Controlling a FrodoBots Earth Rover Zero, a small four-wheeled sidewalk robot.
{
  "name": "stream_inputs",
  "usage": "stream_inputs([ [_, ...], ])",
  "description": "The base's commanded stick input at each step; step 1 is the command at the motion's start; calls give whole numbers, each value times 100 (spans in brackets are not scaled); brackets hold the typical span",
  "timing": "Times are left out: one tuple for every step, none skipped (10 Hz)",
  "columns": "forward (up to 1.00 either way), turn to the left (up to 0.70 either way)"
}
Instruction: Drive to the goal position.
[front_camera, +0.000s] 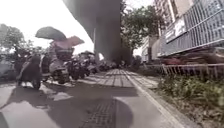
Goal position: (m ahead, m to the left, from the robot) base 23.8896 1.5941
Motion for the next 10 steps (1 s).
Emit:
stream_inputs([
  [45,0],
  [45,0],
  [45,0],
  [45,-20],
  [45,-27],
  [45,-27],
  [45,-12],
  [45,0],
  [45,0],
  [45,0],
])
